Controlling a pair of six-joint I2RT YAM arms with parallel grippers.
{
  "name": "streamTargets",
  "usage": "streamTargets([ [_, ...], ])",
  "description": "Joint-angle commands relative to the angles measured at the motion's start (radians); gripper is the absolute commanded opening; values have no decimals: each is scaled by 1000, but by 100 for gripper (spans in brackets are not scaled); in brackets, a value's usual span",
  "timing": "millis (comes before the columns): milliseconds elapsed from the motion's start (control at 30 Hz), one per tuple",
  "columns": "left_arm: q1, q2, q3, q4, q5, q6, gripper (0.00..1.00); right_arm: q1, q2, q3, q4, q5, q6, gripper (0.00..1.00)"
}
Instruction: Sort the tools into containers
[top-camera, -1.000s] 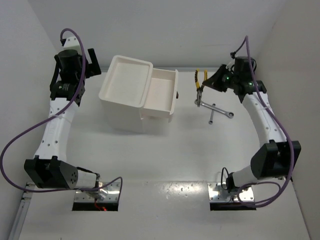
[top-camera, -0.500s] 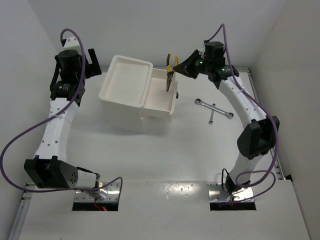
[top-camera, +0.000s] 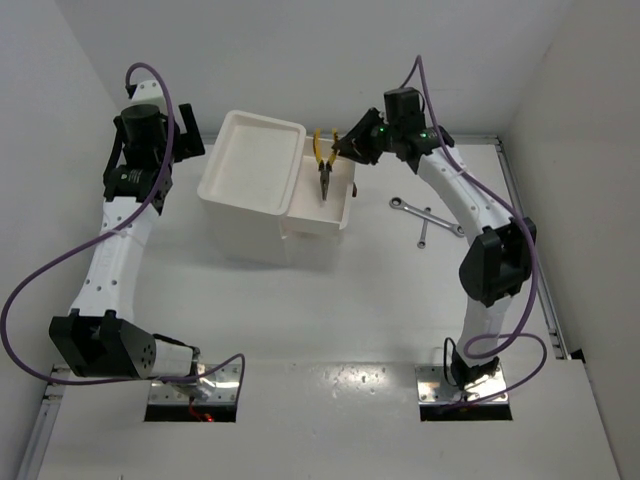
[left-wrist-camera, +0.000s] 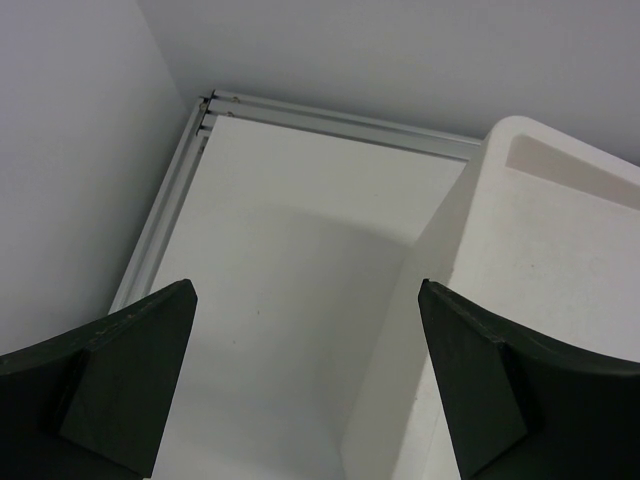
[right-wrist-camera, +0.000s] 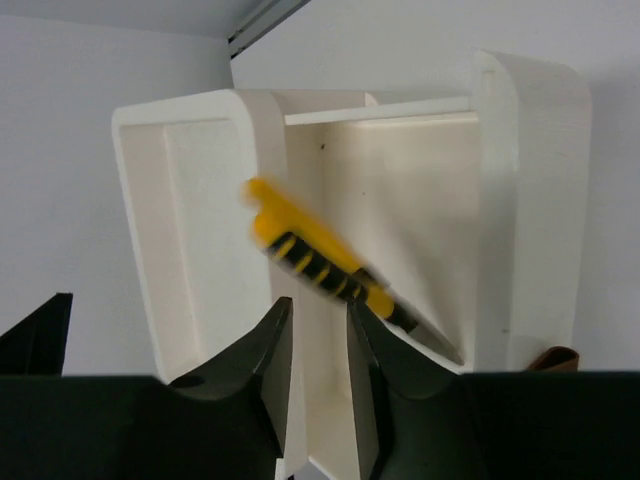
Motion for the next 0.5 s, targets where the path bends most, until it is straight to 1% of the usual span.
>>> streamTargets([
  [0, 2, -31, 3, 26, -2, -8, 100, 15, -13, 56, 55, -24, -1, 28],
  [33, 2, -31, 3, 26, -2, -8, 100, 26, -13, 44, 55, -24, -1, 30],
  [100, 2, -31, 3, 26, -2, -8, 100, 26, -22, 30, 66, -35, -1, 40],
  [133, 2, -31, 3, 26, -2, -8, 100, 26, -33, 16, 75, -46, -1, 41],
  [233, 2, -31, 3, 26, 8, -8, 100, 26, -66, -10, 130, -67, -22, 41],
  [367, 2, -13, 3, 26, 83, 13, 100, -3, -117, -41, 216, -78, -113, 41],
  [400, 2, 8, 19, 11, 132, 34, 100, -28, -129, -51, 231, -78, -177, 41],
  [467, 2, 31, 57, -29, 174, 56, 100, -58, -164, -87, 245, -122, -255, 41],
])
